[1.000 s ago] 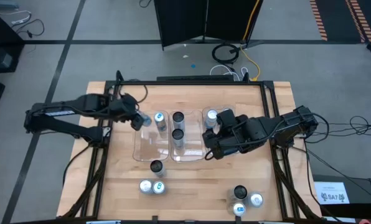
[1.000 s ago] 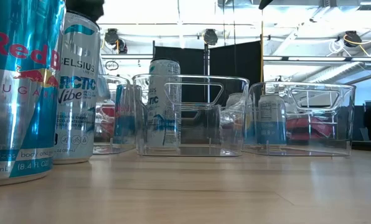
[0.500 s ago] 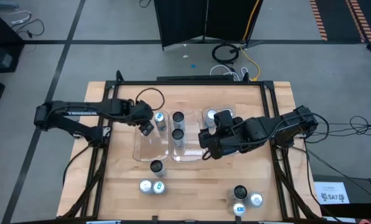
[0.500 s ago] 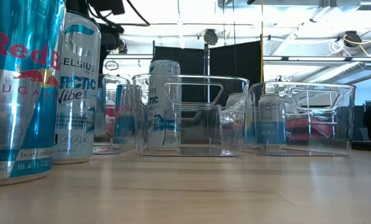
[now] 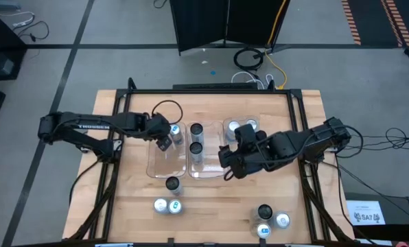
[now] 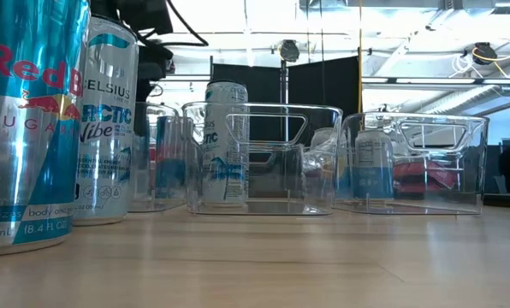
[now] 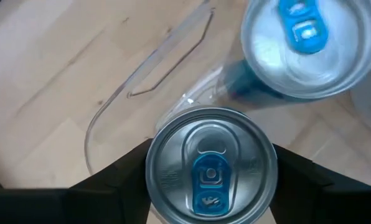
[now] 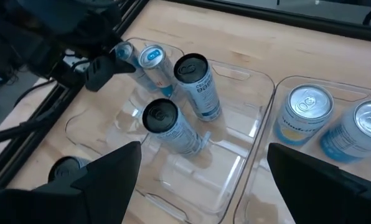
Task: Sort soda cans
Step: Put the top right blue soda can into the left transparent bin, then put the top white-blue soda can into the middle transparent bin
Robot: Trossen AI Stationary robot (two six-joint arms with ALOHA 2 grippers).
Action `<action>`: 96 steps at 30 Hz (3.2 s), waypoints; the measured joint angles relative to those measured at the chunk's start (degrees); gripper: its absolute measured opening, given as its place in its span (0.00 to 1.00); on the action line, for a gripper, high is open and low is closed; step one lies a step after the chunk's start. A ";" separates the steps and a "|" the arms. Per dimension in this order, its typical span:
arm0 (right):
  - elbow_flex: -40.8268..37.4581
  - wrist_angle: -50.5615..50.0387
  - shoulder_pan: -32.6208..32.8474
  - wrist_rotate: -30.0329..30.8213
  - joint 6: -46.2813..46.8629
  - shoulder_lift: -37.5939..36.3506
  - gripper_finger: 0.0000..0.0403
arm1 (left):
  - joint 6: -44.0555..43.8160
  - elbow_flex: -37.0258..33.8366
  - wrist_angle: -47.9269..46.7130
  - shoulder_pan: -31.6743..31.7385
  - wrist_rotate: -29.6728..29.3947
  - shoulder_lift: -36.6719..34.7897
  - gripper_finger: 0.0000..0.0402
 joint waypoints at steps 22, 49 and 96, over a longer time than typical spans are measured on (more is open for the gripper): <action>0.00 0.05 0.76 -0.44 -11.95 0.02 0.85 | -6.92 2.12 -0.93 0.00 1.38 0.33 0.78; 0.00 -2.08 0.76 -3.43 -19.88 0.04 0.85 | -20.04 22.49 -21.86 -6.24 6.24 0.22 0.94; -32.11 -0.47 9.01 -7.67 -0.80 -22.38 0.85 | -54.44 33.48 -14.01 -35.58 7.85 22.54 0.94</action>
